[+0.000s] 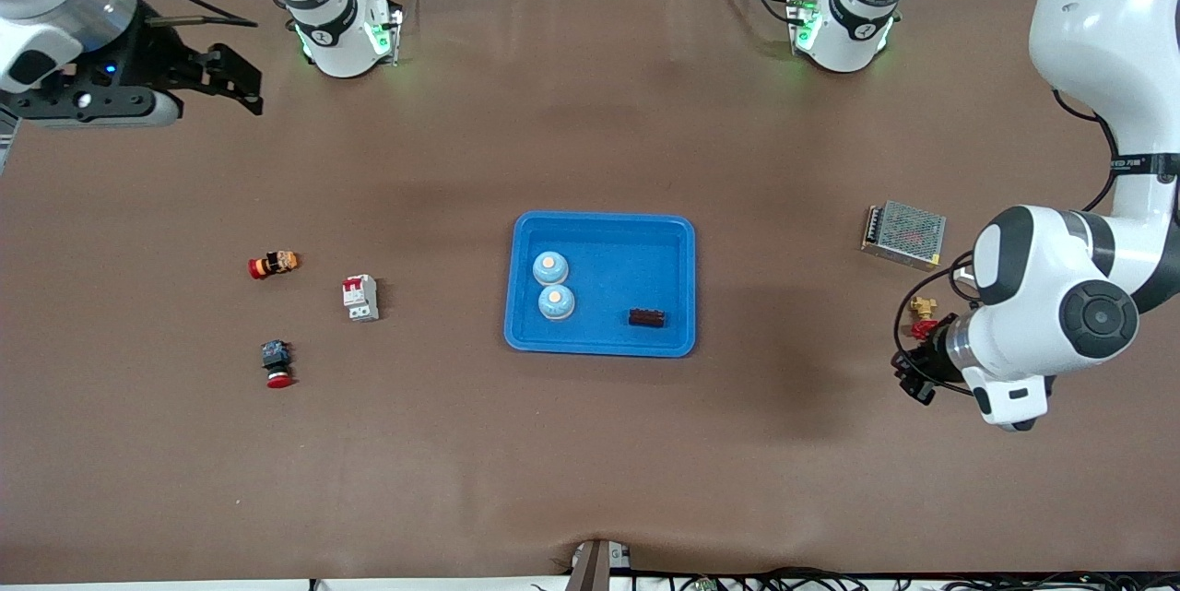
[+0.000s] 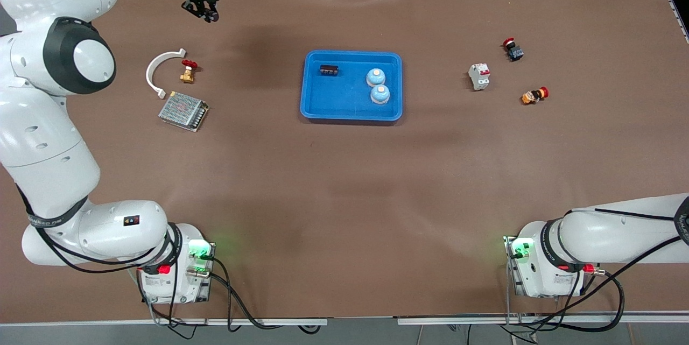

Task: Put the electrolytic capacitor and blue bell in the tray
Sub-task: 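Return the right arm to rest while the left gripper carries the capacitor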

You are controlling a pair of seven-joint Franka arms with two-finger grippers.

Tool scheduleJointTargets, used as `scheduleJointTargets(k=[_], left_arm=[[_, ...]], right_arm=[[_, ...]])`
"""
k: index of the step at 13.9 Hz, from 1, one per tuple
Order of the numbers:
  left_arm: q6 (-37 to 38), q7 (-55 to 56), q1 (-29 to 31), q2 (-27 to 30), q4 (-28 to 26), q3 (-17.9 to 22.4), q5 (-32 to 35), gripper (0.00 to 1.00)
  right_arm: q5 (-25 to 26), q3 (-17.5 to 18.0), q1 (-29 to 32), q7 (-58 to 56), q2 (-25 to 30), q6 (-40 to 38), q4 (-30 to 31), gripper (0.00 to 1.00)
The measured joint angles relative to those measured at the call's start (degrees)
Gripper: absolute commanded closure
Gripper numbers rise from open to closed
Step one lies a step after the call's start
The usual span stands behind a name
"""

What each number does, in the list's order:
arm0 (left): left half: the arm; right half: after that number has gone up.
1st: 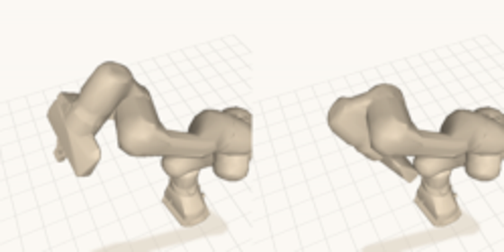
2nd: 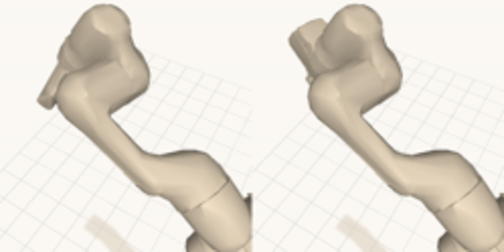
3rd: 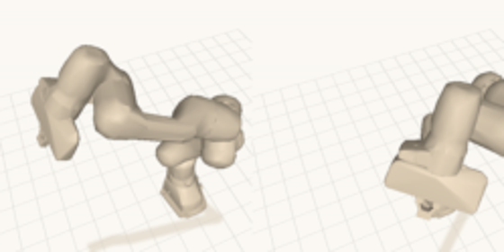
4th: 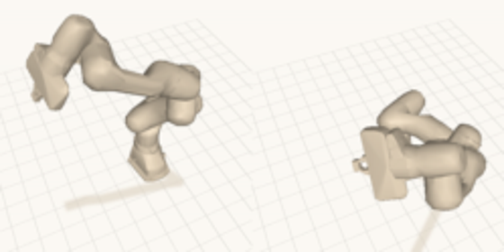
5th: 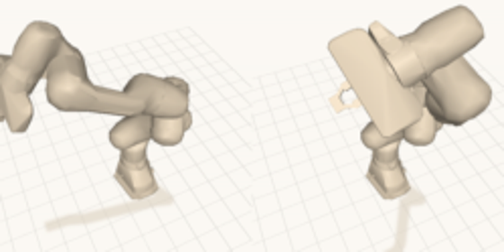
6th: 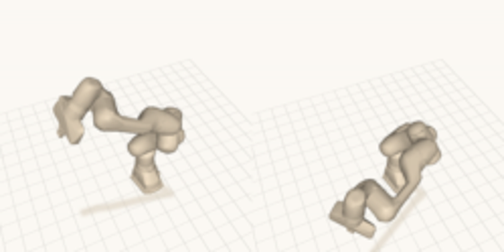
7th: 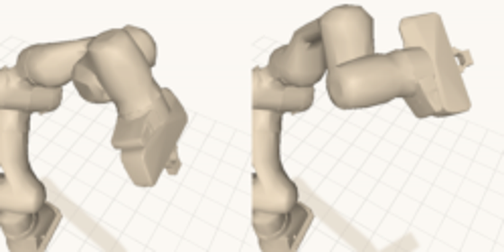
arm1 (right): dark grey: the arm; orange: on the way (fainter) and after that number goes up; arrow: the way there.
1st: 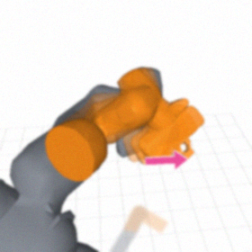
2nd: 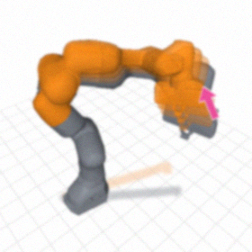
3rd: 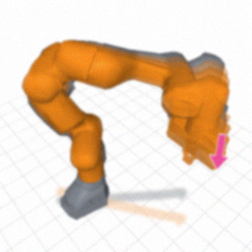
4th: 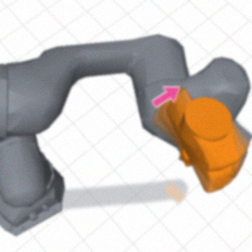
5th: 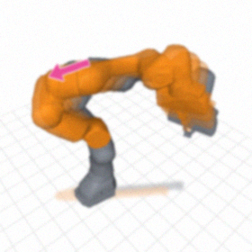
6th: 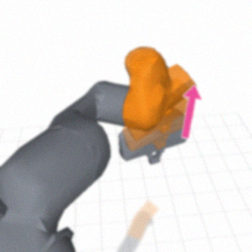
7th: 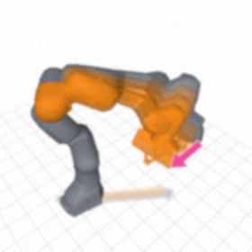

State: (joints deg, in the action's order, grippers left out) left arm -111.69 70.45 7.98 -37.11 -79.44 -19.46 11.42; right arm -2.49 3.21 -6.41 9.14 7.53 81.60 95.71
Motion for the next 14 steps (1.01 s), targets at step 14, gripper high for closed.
scheduleJointTargets(k=[14], left_arm=[[-2.01,43.59,-11.46,2.62,-6.10,-2.13,0.00,1.00]], right_arm=[[1.37,-0.02,11.24,-11.71,1.12,5.62,5.97,0.00]])
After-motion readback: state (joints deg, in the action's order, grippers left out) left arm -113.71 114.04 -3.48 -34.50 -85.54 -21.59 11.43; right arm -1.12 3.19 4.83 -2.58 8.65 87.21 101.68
